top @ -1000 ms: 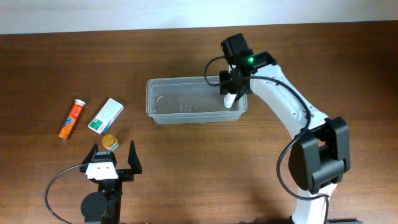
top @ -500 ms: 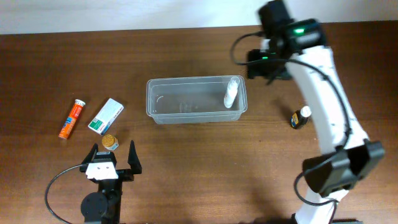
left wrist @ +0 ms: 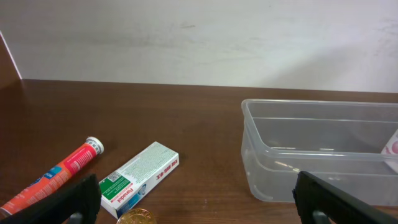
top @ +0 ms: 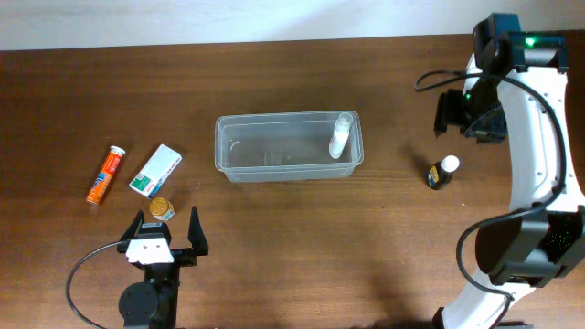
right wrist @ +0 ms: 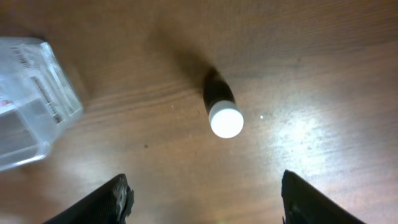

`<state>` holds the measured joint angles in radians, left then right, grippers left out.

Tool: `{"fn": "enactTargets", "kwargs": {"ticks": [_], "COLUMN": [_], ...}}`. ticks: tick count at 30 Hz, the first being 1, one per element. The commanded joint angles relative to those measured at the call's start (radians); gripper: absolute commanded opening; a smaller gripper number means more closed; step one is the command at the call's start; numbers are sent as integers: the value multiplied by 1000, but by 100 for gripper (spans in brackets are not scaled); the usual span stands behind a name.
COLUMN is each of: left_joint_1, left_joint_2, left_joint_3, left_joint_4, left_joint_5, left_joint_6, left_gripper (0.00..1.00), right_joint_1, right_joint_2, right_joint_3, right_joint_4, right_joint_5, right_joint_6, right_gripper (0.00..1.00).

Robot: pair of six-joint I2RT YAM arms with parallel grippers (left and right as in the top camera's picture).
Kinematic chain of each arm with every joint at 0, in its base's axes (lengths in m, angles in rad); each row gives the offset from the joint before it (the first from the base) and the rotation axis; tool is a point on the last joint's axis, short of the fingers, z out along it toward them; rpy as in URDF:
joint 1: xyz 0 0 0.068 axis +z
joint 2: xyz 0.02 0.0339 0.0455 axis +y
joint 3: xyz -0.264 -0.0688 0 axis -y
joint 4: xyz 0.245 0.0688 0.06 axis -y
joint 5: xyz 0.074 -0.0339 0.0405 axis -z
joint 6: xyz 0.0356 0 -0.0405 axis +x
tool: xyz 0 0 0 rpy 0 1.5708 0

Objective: Pack container
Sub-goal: 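Move the right gripper to the dark bottle with white cap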

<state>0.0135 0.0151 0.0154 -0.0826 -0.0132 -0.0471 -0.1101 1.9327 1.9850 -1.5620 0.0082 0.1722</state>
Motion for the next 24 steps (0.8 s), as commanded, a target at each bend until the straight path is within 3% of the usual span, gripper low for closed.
{"fn": "enactTargets", "kwargs": {"ticks": [1, 19, 24], "left_joint_1": [4, 4, 4], "left_joint_2": [-4, -4, -4], "left_joint_3": [-6, -6, -6], "left_joint_4": [0, 0, 0], "left_joint_5": [-10, -10, -10], "left_joint_6": [-9, -9, -9], "left_gripper": [99, 99, 99], "right_joint_1": [-24, -75, -75], "right_joint_2": [-15, -15, -15], "right_joint_3": [-102, -593, -601], "right_joint_4": [51, 517, 576], "right_joint_5": [-24, -59, -57], "right_joint_6": [-46, -91, -91], "right_gripper": [71, 70, 59]}}
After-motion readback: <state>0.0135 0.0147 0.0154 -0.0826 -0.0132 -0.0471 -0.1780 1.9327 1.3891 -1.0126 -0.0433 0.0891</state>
